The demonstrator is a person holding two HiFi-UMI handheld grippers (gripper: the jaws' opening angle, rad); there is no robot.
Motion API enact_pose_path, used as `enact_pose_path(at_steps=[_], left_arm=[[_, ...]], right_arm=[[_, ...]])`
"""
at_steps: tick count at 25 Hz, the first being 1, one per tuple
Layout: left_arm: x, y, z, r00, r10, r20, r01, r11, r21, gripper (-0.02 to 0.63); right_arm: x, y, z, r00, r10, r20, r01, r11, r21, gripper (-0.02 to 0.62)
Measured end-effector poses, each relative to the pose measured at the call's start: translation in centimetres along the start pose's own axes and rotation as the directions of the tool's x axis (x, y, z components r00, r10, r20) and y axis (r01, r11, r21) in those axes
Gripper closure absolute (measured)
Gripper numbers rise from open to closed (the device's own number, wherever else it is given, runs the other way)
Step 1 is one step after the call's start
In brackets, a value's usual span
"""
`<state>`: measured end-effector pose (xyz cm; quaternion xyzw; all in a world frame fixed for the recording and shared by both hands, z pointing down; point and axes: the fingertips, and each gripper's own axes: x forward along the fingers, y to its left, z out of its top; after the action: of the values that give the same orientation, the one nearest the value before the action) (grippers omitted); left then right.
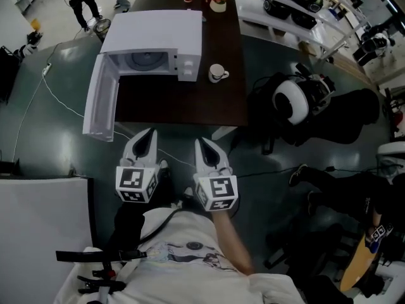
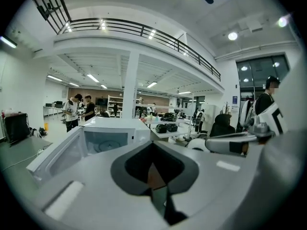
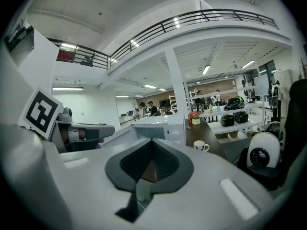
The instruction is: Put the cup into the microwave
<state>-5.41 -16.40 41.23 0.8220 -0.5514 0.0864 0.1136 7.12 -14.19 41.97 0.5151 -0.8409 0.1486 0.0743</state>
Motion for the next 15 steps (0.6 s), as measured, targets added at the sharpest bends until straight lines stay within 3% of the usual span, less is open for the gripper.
enact_pose_path(at_steps=[8, 15], left_arm=[[4.8, 0.3, 2.8, 0.995, -0.098, 0.034, 0.097, 0.995, 0.011, 0.607], [8.2, 3.1, 1.3, 0.981, -0.187, -0.059, 0.187, 0.982, -0.002, 0.607]], right_arm=[[2.5, -2.5, 2.7, 0.996, -0.090, 0.012, 0.090, 0.996, -0.009, 0.594], [8.2, -1.6, 2.7, 0.994, -0.105, -0.043, 0.106, 0.994, 0.030, 0.594]])
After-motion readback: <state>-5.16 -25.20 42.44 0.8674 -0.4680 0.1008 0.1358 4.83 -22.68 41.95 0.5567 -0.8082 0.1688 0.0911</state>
